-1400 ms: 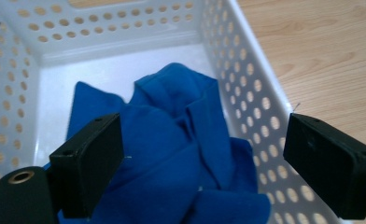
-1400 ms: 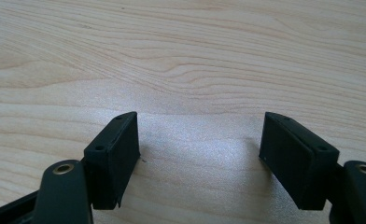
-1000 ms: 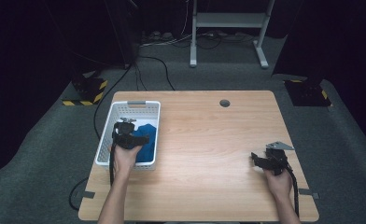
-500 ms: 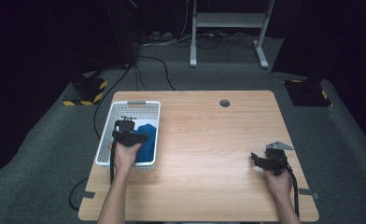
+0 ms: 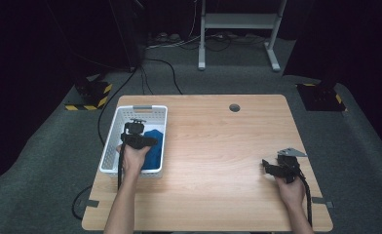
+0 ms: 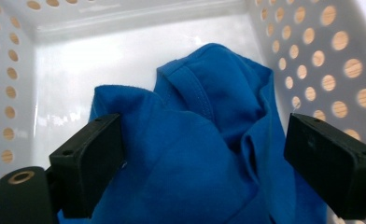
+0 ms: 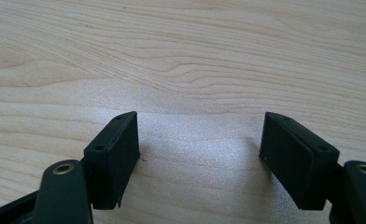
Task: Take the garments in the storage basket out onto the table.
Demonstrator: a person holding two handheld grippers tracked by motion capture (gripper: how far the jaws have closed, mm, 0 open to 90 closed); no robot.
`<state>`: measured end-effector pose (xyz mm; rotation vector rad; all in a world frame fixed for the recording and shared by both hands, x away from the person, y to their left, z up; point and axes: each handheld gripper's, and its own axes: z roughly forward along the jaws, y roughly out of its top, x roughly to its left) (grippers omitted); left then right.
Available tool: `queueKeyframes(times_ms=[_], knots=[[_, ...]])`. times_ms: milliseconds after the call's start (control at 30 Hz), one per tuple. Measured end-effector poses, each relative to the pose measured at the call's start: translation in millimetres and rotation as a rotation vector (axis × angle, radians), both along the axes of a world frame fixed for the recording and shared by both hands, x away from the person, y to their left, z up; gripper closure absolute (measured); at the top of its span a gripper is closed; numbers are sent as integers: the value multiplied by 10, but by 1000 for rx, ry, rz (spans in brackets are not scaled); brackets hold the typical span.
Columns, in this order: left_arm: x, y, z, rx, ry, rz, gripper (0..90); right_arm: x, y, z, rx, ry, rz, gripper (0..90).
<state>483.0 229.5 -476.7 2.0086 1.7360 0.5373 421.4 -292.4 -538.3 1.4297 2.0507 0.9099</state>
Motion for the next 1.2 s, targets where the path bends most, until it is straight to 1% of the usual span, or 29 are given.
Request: queueKeyframes(times_ms=[167, 433, 500, 567, 633, 700, 800, 833, 867, 1033, 1133, 1200], knots=[[82, -6, -55, 2, 23, 14, 128, 0, 0, 0, 0, 0, 0, 283], [157, 18, -175, -6, 78, 23, 116, 0, 0, 0, 0, 0, 0, 283], [162, 14, -184, 0, 83, 22, 112, 1, 0, 0, 0, 0, 0, 283], [170, 4, -200, 15, 88, 18, 112, 1, 0, 0, 0, 0, 0, 283], [177, 4, -221, 1, 96, 22, 110, 0, 0, 0, 0, 0, 1, 284], [178, 14, -237, -1, 108, 24, 111, 0, 1, 0, 1, 0, 1, 284], [193, 5, -272, 15, 134, 26, 116, 0, 1, 0, 0, 0, 2, 284], [193, 5, -272, 15, 134, 26, 117, 0, 1, 0, 0, 0, 2, 284], [198, -6, -288, 27, 144, 21, 119, 0, 0, 0, 0, 0, 2, 284], [200, -11, -311, 37, 152, 17, 124, 0, 1, 0, 1, 0, 1, 285], [194, -21, -322, 49, 150, 19, 140, 0, 0, 0, 1, 0, 1, 286], [193, -20, -326, 47, 147, 20, 150, 0, 0, 0, 0, 0, 1, 286]])
